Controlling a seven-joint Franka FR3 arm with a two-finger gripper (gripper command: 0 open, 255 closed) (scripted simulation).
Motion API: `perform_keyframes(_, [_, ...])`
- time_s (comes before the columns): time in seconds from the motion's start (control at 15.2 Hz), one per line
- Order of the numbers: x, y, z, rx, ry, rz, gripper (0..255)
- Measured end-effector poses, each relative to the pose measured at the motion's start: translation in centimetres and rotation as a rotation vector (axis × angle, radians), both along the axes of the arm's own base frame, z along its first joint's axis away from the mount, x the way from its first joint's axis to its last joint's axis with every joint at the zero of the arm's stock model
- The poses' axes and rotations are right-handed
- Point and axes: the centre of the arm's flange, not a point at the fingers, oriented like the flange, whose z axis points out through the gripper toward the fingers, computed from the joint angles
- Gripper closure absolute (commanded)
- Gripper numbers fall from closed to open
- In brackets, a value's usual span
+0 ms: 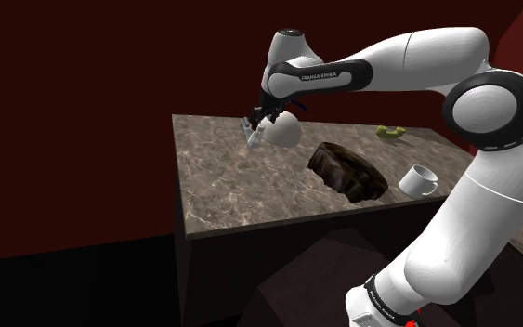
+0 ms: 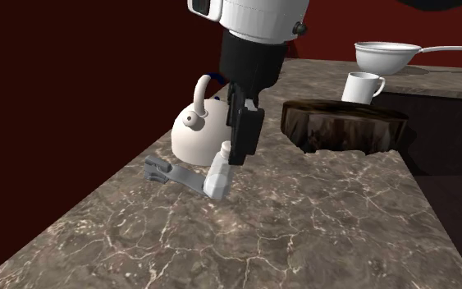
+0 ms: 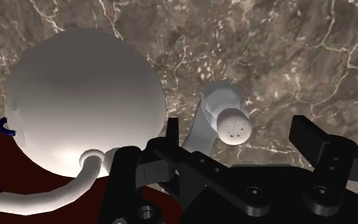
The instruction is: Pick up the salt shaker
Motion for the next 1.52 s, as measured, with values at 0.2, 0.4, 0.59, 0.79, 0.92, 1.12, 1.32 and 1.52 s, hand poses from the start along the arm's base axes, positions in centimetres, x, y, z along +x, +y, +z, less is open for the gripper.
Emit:
perform_keyframes(0.2, [0.1, 0.0, -1.7, -0.001, 0.0, 0.0, 0])
perform_keyframes(0.4, [0.0, 0.0, -2.3, -0.001, 0.0, 0.0, 255])
perform_keyframes(0.59, [0.0, 0.0, -2.3, 0.0, -0.002, 0.001, 255])
perform_keyframes(0.79, [0.1, 0.0, -2.3, 0.0, -0.002, 0.001, 255])
perform_keyframes(0.92, [0.1, 0.0, -2.3, 0.0, -0.002, 0.001, 255])
perform_keyframes(1.12, [0.0, 0.0, -1.7, 0.0, -0.001, 0.001, 255])
perform_keyframes(1.32, [0.1, 0.0, -0.2, -0.001, -0.001, 0.0, 255])
perform_keyframes(1.52, [0.1, 0.0, 1.3, 0.0, -0.001, 0.0, 255])
